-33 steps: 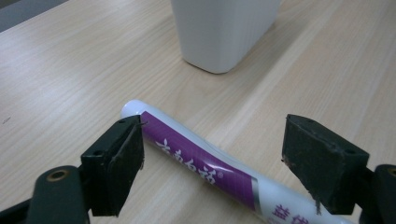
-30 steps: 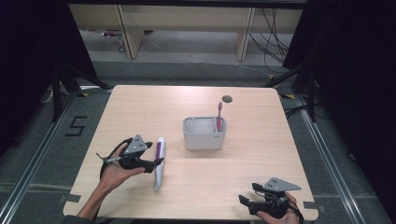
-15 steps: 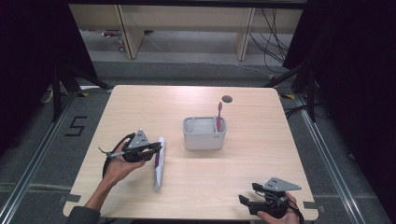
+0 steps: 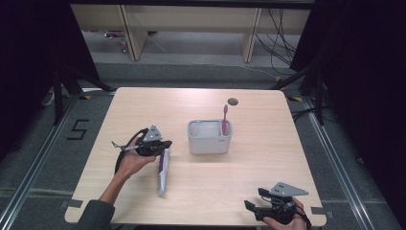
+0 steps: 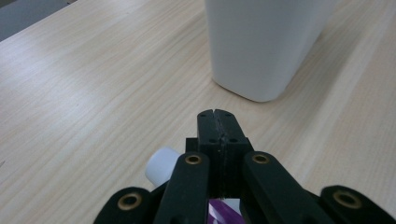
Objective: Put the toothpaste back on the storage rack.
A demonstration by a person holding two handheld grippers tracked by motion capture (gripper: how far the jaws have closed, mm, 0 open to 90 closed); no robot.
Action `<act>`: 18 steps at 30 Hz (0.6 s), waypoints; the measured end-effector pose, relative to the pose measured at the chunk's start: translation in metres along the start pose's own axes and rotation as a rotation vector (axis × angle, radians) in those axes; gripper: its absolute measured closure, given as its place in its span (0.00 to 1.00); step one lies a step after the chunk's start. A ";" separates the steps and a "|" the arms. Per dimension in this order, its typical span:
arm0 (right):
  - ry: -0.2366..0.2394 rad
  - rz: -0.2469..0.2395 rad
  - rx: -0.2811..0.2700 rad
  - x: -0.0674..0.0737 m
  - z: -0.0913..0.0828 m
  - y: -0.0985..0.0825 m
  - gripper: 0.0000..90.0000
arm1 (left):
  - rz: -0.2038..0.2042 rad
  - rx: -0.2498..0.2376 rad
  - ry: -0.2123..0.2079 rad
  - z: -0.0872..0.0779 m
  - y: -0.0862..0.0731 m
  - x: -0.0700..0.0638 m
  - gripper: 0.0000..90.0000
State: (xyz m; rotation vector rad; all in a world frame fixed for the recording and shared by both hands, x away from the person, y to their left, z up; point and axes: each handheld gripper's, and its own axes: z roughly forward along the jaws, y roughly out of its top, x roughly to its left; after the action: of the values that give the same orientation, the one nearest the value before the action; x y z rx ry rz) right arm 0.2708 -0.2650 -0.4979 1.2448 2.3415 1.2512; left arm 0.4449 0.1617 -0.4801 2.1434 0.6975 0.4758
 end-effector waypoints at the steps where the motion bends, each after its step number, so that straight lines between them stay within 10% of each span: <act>1: 0.000 0.001 0.000 0.000 0.000 0.000 0.30 | -0.001 0.006 0.004 0.002 0.001 0.002 1.00; 18: 0.008 0.010 0.007 0.002 -0.001 0.001 0.30 | -0.005 0.081 0.008 0.024 0.008 0.014 1.00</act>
State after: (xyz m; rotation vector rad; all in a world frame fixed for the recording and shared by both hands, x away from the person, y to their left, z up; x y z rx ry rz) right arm 0.2694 -0.2638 -0.4966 1.2576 2.3501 1.2541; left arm 0.4713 0.1524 -0.4864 2.2157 0.7377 0.4615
